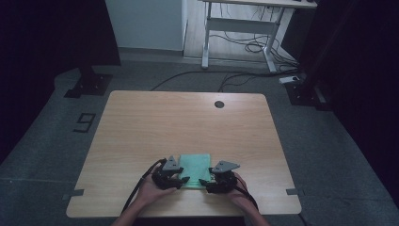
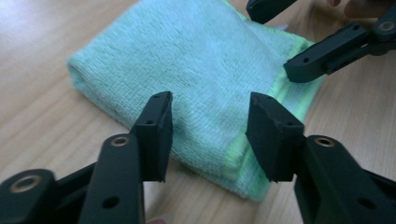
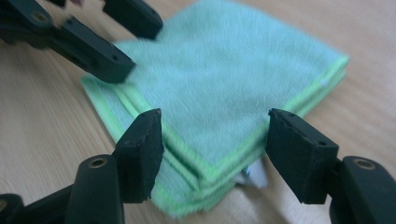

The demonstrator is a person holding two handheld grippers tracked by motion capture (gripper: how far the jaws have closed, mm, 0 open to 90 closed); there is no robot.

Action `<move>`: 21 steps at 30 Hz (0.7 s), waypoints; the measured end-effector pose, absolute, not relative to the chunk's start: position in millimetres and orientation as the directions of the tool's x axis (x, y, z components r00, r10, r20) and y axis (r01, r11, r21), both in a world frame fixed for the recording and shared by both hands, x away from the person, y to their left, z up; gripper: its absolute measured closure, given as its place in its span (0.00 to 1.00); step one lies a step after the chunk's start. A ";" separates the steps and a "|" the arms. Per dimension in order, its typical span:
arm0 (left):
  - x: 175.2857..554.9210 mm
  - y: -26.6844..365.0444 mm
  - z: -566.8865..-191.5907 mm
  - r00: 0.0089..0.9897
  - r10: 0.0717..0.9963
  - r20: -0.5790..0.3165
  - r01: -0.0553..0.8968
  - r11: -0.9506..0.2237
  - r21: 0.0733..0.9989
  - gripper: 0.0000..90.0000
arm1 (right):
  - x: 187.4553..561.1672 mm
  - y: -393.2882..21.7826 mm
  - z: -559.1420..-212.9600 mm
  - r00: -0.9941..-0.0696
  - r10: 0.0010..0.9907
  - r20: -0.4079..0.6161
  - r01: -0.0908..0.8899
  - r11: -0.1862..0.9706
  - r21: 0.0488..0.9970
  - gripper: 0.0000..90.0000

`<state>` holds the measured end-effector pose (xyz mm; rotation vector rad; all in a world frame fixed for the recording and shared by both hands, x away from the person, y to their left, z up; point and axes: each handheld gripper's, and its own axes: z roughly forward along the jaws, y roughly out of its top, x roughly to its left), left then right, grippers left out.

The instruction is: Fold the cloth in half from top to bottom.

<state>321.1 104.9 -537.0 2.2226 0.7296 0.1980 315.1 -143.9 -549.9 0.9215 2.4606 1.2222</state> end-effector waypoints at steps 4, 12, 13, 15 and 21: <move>321.2 101.5 -540.9 0.827 0.561 -0.043 0.417 -0.559 0.716 0.55 | 315.4 -143.4 -553.3 -0.767 0.639 0.053 0.438 0.462 0.771 0.40; 345.6 97.9 -541.2 0.819 0.573 -0.035 0.422 -0.561 0.712 0.57 | 333.3 -140.6 -551.6 -0.732 0.680 0.039 0.461 0.451 0.764 0.42; 357.6 96.3 -540.8 0.816 0.576 -0.038 0.428 -0.559 0.710 0.57 | 337.8 -140.6 -551.6 -0.726 0.686 0.039 0.464 0.448 0.764 0.43; 370.3 93.9 -540.6 0.811 0.584 -0.042 0.436 -0.554 0.709 0.57 | 348.6 -141.4 -551.5 -0.713 0.700 0.043 0.476 0.438 0.763 0.44; 403.8 88.5 -540.6 0.802 0.595 -0.039 0.441 -0.547 0.712 0.57 | 379.9 -143.5 -550.7 -0.673 0.738 0.054 0.508 0.408 0.759 0.45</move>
